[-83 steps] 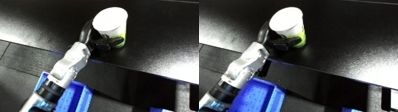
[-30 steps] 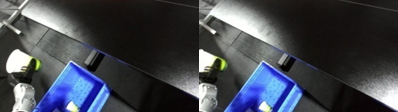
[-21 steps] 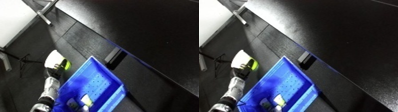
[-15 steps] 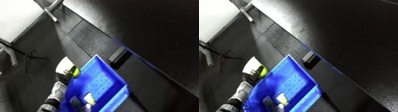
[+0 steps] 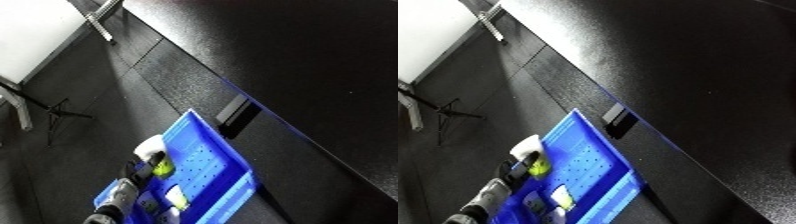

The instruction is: Pick up the object and place it into the box

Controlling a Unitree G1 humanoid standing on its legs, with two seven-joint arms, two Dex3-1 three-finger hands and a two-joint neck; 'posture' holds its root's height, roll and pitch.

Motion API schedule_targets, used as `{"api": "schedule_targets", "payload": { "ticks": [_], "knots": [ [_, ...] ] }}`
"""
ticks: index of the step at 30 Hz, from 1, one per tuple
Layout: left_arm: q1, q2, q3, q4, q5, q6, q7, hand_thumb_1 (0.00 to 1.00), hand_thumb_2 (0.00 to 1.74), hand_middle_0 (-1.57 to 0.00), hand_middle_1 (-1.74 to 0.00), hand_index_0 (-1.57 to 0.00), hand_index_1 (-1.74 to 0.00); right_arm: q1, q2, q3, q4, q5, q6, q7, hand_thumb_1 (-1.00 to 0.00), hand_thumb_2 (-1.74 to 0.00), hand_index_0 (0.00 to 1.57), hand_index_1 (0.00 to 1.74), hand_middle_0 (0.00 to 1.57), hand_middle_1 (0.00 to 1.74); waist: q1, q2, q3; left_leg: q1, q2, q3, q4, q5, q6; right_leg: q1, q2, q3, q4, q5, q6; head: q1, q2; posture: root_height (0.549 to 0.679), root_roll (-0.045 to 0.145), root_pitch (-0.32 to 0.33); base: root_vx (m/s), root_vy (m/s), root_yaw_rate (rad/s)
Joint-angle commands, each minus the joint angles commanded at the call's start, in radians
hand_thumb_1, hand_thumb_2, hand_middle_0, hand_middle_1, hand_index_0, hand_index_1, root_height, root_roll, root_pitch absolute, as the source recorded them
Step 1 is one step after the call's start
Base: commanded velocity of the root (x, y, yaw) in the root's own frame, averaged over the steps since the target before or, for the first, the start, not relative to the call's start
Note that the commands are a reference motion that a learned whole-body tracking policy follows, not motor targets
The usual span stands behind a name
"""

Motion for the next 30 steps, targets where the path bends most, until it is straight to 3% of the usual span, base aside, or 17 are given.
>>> {"api": "schedule_targets", "payload": {
  "ticks": [17, 24, 30],
  "knots": [
    [-0.008, -0.011, -0.067, 0.026, 0.182, -0.007, -0.039, 0.0, 0.0, 0.0, 0.0, 0.0, 0.0, -0.02, 0.0, 0.017, 0.002, 0.031, 0.002, -0.004, 0.0, 0.0, 0.0, 0.0, 0.0, 0.0, 0.001, 0.008, 0.0, 0.001, -0.005, 0.005, -0.004, -0.006, -0.0012, -0.002, 0.0018, 0.003, -0.019, 0.013, 0.0031, 0.127, -0.018, 0.619, 0.021, 0.04, -0.009, -0.013, -0.015],
    [0.0, -0.048, -0.155, -0.017, 0.338, -0.022, -0.139, 0.0, 0.0, 0.0, 0.0, 0.0, 0.0, -0.029, -0.003, 0.026, -0.011, 0.046, -0.007, -0.024, 0.0, 0.0, 0.0, 0.0, 0.0, 0.0, -0.001, 0.015, 0.0, 0.007, -0.007, 0.013, 0.0, -0.015, -0.001, -0.003, 0.0011, 0.006, -0.028, 0.026, 0.011, 0.256, -0.001, 0.619, 0.018, 0.041, -0.022, -0.01, -0.072],
    [0.006, -0.076, -0.226, -0.065, 0.435, -0.033, -0.161, 0.0, 0.0, 0.0, 0.0, 0.0, 0.0, -0.046, -0.009, 0.029, -0.029, 0.04, -0.004, -0.052, 0.0, 0.0, 0.0, 0.0, 0.0, 0.0, -0.008, 0.025, 0.0, 0.013, -0.006, 0.024, 0.011, -0.028, 0.0017, -0.009, 0.0026, 0.012, -0.039, 0.045, 0.0198, 0.418, 0.023, 0.62, 0.017, 0.041, -0.035, 0.002, -0.118]
  ]
}}
